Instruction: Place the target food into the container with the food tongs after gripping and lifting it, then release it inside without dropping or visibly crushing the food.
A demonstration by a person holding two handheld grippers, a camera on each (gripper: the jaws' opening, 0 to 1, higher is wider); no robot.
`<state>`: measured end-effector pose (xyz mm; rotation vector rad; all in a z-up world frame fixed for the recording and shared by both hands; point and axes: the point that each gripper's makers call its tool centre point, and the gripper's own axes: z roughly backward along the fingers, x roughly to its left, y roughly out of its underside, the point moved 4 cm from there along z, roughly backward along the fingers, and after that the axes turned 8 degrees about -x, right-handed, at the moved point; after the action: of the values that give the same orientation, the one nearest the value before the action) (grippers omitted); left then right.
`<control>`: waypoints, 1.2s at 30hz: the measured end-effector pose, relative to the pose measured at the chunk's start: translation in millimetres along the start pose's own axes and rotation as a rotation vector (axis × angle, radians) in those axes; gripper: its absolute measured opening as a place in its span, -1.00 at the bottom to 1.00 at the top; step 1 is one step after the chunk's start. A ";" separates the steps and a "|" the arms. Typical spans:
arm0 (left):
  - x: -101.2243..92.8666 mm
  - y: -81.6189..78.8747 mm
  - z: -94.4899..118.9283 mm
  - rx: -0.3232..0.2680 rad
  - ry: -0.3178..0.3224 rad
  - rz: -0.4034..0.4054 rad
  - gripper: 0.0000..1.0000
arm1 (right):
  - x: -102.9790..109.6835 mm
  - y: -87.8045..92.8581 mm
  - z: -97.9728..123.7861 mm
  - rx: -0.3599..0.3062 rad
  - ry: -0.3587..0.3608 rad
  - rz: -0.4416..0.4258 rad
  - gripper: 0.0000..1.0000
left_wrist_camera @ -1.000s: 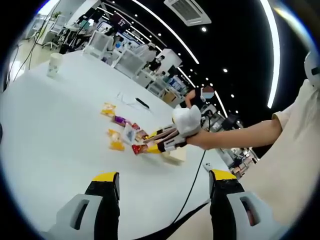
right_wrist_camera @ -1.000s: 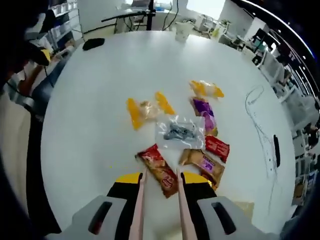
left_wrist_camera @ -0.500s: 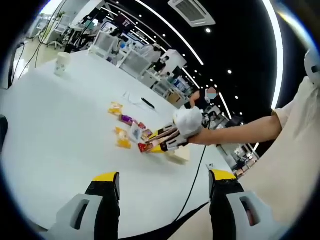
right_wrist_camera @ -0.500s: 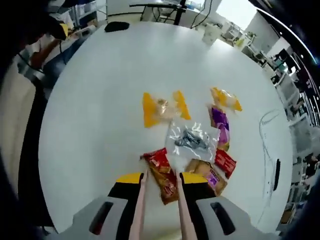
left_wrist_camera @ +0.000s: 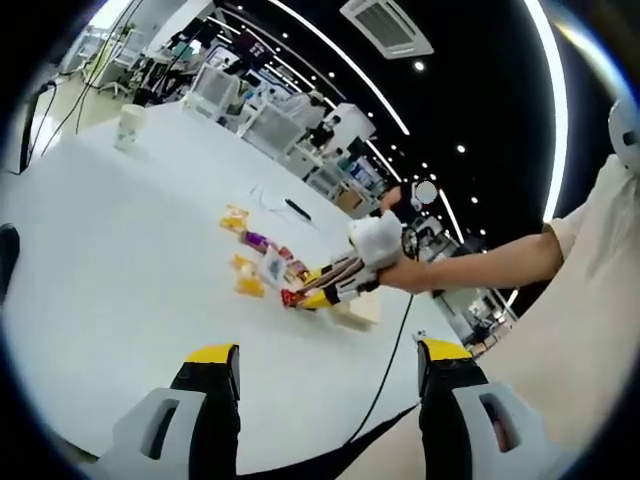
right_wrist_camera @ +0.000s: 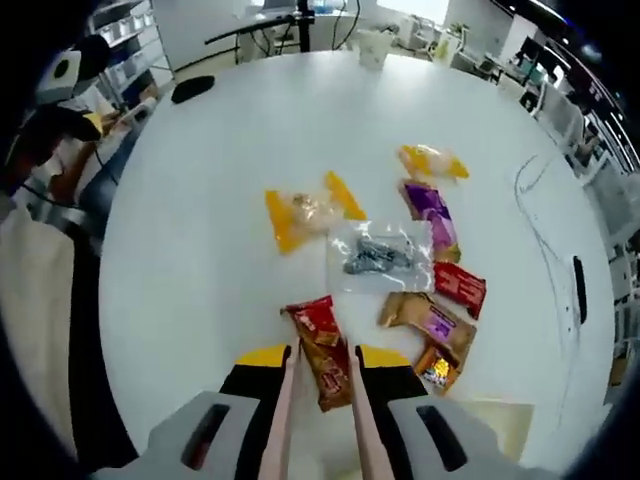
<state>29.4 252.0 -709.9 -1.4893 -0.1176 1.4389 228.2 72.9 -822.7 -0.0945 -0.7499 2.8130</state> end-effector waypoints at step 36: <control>-15.7 4.7 -7.0 0.043 0.045 -0.052 0.48 | 6.5 5.9 4.0 -0.082 0.052 -0.131 -0.57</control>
<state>28.0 235.3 -704.0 -1.4720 -0.0967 1.3574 220.3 67.6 -822.1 -0.1272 -0.8277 2.6467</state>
